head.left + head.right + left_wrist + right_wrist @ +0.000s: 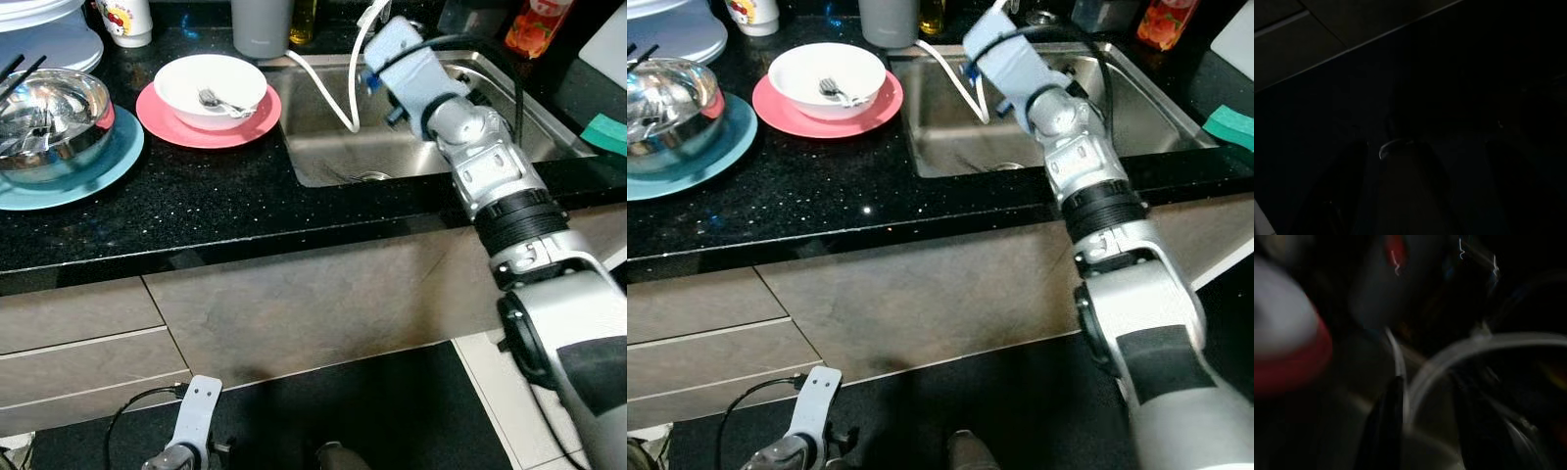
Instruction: Kitchen organization
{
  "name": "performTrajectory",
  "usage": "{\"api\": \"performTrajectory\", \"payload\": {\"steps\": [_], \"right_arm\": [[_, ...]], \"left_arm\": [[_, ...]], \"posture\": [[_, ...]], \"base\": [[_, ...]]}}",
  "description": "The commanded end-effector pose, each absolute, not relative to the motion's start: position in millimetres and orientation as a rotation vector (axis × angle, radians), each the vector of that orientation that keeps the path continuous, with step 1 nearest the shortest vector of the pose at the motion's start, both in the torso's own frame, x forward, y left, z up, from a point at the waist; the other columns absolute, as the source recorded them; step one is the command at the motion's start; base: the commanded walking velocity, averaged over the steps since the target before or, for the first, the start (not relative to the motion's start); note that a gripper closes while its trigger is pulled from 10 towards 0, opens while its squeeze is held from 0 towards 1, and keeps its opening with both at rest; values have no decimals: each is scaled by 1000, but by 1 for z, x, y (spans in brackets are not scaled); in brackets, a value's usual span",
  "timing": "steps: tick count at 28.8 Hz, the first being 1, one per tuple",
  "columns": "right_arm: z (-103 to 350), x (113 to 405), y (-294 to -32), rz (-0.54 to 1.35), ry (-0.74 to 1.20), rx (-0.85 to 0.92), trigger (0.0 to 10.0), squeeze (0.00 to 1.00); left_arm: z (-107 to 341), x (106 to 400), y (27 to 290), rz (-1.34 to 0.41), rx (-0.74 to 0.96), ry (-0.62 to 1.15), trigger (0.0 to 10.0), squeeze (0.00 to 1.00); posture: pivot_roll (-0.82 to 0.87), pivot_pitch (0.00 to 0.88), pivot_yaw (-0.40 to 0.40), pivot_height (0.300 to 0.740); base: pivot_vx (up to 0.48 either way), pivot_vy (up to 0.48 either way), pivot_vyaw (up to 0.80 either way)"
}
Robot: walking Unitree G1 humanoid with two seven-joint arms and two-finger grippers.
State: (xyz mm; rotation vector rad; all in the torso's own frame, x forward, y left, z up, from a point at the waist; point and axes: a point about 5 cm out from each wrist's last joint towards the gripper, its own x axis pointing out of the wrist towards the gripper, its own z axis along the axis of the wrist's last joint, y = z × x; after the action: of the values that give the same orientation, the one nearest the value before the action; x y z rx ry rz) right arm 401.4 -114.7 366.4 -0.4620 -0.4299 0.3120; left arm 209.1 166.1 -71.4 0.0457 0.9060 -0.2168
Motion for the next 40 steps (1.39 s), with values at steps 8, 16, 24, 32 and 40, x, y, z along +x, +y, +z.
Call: {"api": "performTrajectory", "payload": {"steps": [8,16,24,32,40], "right_arm": [[354,375,-99,594,-525,-152,10000,0],[355,359,-83,688,-612,-121,10000,0],[348,351,-71,716,-620,-259,10000,0],[339,365,-80,524,-591,-646,10000,0],[330,372,-90,541,-504,-1049,10000,0]], "left_arm": [[-75,203,167,-220,43,932,10000,0],[-74,205,169,-215,47,929,10000,0],[-73,206,169,-213,49,927,10000,0],[-74,205,169,-214,52,929,10000,0],[-74,205,169,-214,51,928,10000,0]], "posture": [[1,169,-31,740],[2,164,-25,740],[6,164,-27,740],[5,161,-28,740],[4,164,-32,740]], "base": [[0,0,373],[0,0,731],[0,0,731],[0,0,622],[0,0,0]]}}
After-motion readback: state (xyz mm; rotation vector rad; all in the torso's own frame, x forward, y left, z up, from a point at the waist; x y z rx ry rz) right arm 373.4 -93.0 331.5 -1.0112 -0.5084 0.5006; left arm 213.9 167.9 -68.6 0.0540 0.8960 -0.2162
